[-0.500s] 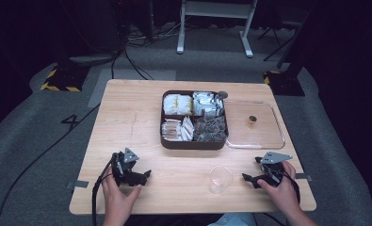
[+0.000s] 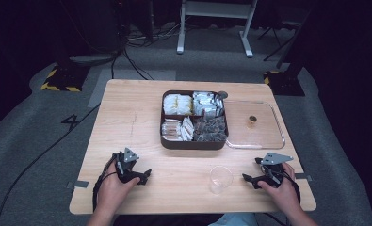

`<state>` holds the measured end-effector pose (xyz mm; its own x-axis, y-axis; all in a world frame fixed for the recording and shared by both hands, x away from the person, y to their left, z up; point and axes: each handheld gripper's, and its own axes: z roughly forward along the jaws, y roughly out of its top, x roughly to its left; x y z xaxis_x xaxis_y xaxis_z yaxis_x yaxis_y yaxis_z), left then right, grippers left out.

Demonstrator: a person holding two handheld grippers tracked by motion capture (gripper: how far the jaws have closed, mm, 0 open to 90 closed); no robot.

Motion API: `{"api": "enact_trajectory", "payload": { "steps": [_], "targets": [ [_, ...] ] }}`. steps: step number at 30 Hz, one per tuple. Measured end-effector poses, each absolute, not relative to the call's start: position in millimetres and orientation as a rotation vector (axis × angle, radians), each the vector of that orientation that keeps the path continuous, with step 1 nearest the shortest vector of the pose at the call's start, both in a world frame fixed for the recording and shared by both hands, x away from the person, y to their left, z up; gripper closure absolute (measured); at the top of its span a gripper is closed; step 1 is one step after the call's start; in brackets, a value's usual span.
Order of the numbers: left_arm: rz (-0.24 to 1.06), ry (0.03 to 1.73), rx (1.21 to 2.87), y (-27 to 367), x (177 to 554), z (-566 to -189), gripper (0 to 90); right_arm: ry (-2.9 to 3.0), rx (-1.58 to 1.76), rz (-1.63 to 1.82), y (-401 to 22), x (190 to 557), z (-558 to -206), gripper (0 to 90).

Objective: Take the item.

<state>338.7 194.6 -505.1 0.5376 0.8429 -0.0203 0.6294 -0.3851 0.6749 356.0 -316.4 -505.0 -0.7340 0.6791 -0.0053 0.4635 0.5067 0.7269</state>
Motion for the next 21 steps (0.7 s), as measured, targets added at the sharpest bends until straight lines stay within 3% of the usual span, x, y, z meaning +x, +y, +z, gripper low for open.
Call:
{"api": "enact_trajectory", "payload": {
  "steps": [3, 7, 15, 21],
  "targets": [
    [0.458, 1.237, 2.130, 193, 337, -500, 20.6, 2.464, 0.960, 1.059, -316, 356, -505, 8.7],
    [0.475, 1.264, 2.169, 190, 337, -493, 28.5, 2.463, 0.960, 1.060, -316, 356, -505, 8.8],
    [0.386, 1.223, 2.135, 181, 339, -468, 28.6, 2.463, 0.961, 1.060, -316, 356, -505, 8.8],
    [0.391, 1.174, 2.132, 170, 340, -448, 28.4, 2.468, 0.951, 1.062, -317, 357, -505, 8.7]
  ]
}}
